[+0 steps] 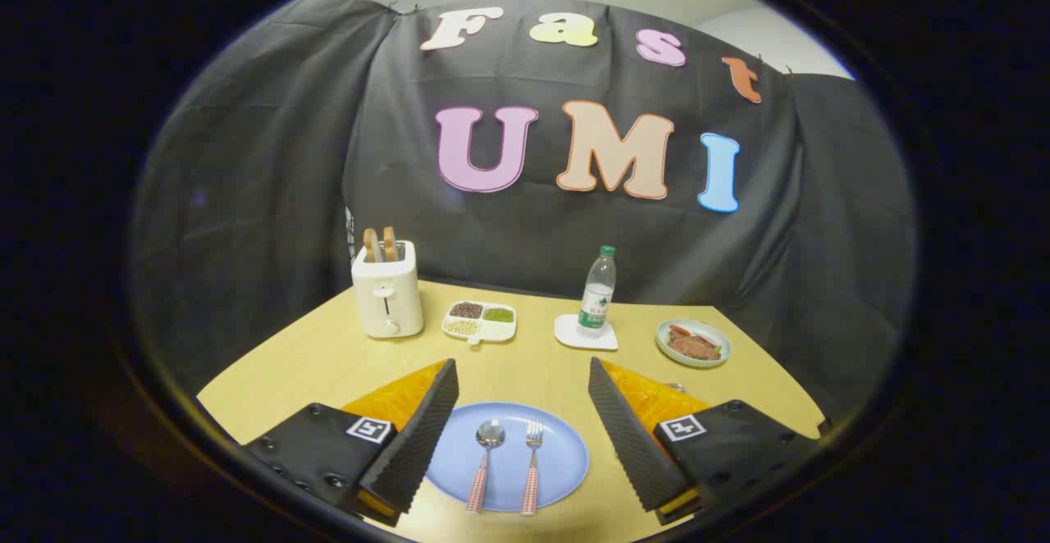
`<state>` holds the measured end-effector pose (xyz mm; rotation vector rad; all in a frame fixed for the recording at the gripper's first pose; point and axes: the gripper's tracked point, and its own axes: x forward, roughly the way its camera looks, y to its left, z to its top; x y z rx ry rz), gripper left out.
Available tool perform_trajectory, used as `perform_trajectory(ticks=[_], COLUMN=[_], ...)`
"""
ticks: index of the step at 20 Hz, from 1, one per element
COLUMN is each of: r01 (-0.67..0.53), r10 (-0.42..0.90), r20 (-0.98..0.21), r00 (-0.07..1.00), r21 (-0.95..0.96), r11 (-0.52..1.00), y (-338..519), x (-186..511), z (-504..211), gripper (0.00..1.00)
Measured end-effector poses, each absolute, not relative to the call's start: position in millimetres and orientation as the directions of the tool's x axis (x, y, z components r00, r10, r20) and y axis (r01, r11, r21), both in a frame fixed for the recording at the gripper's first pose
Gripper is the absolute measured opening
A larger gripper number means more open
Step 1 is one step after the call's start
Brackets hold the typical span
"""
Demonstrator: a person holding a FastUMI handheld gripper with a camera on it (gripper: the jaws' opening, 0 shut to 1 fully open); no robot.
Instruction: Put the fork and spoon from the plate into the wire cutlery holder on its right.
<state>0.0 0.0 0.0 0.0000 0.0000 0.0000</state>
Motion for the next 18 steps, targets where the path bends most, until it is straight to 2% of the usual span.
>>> perform_trajectory(ticks=[11, 18], r01=[0.024, 0.054], r10=[-0.024, -0.053], r20=[-0.042, -0.135], r00=[0.999, 0.989], r21=[0.001, 0.001], r11=[1.0, 0.999], y=[-15.3, -25.5], x=[9.3, 8.7], z=[-16.6, -48.4], gripper=[1.0, 1.0])
